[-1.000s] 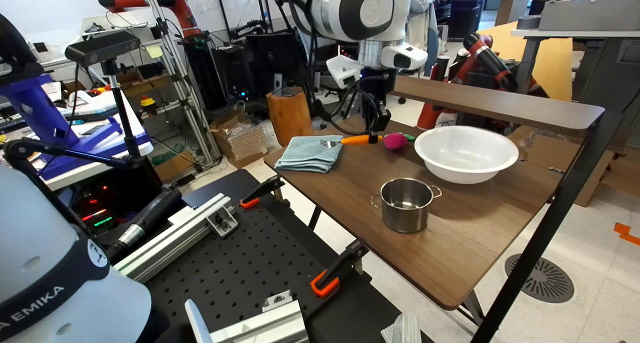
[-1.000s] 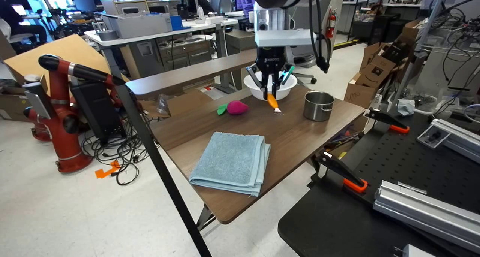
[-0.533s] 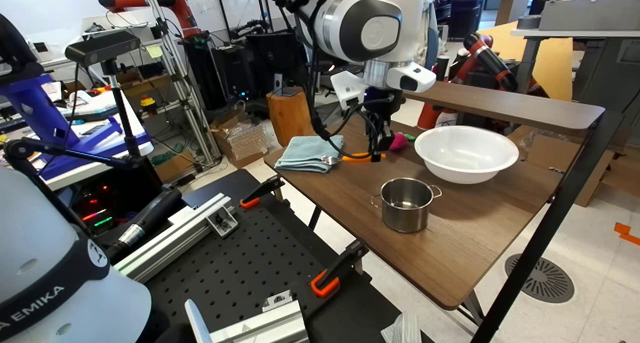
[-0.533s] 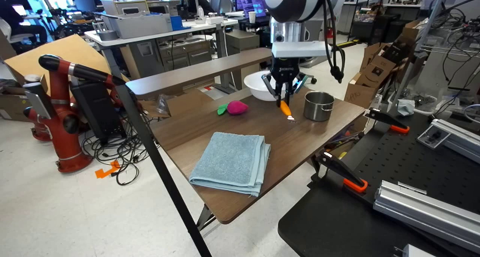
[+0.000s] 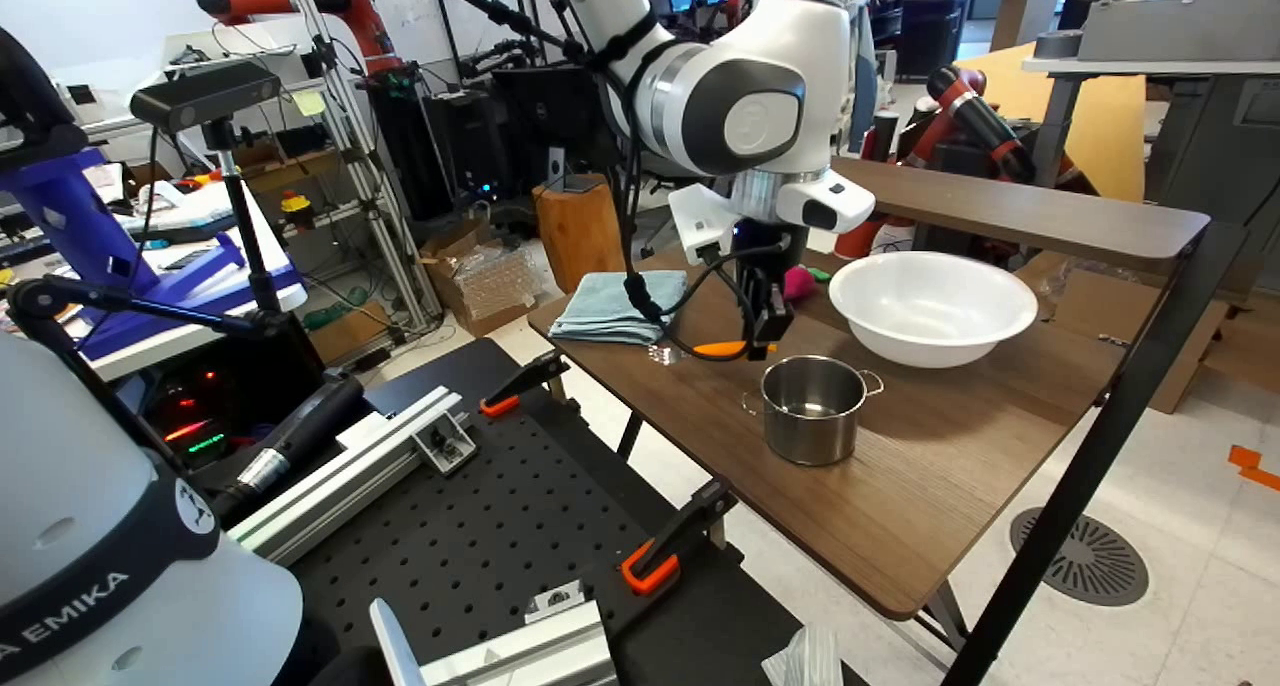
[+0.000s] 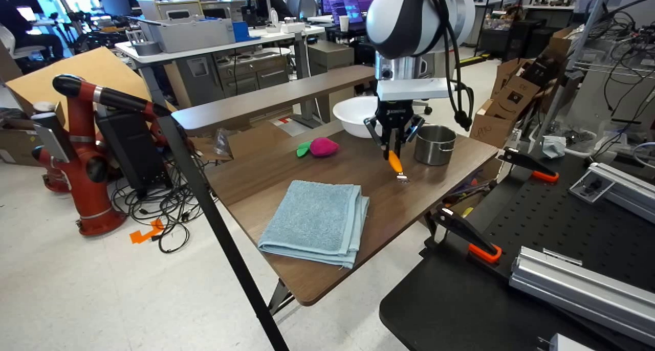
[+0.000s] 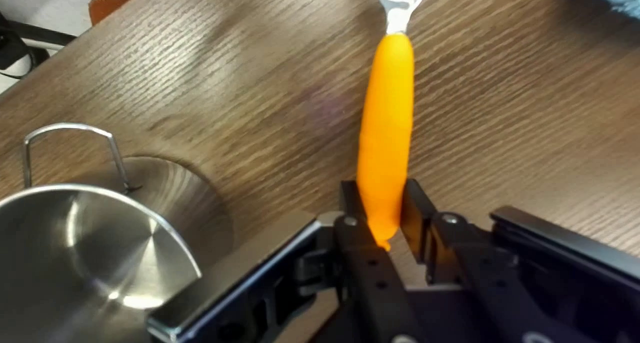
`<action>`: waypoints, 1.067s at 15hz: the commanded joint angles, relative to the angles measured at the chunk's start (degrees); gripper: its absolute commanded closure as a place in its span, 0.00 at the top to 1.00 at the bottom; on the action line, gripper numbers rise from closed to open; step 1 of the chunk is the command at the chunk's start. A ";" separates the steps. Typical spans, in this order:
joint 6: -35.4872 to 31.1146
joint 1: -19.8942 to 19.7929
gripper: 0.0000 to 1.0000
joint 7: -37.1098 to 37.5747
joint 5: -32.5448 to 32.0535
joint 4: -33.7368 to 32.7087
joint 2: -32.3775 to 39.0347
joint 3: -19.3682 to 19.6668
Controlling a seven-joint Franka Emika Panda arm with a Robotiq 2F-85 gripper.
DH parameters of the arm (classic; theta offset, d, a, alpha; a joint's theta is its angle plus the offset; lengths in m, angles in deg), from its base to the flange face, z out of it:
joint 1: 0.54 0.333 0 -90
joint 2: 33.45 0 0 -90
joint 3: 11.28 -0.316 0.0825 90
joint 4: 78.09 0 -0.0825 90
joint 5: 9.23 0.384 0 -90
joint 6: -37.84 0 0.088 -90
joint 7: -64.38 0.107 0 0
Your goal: Move the fork to the right slightly near the silver bowl
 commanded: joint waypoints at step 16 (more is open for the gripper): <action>-0.62 -0.25 0.77 -0.11 3.07 -4.72 4.36 -0.99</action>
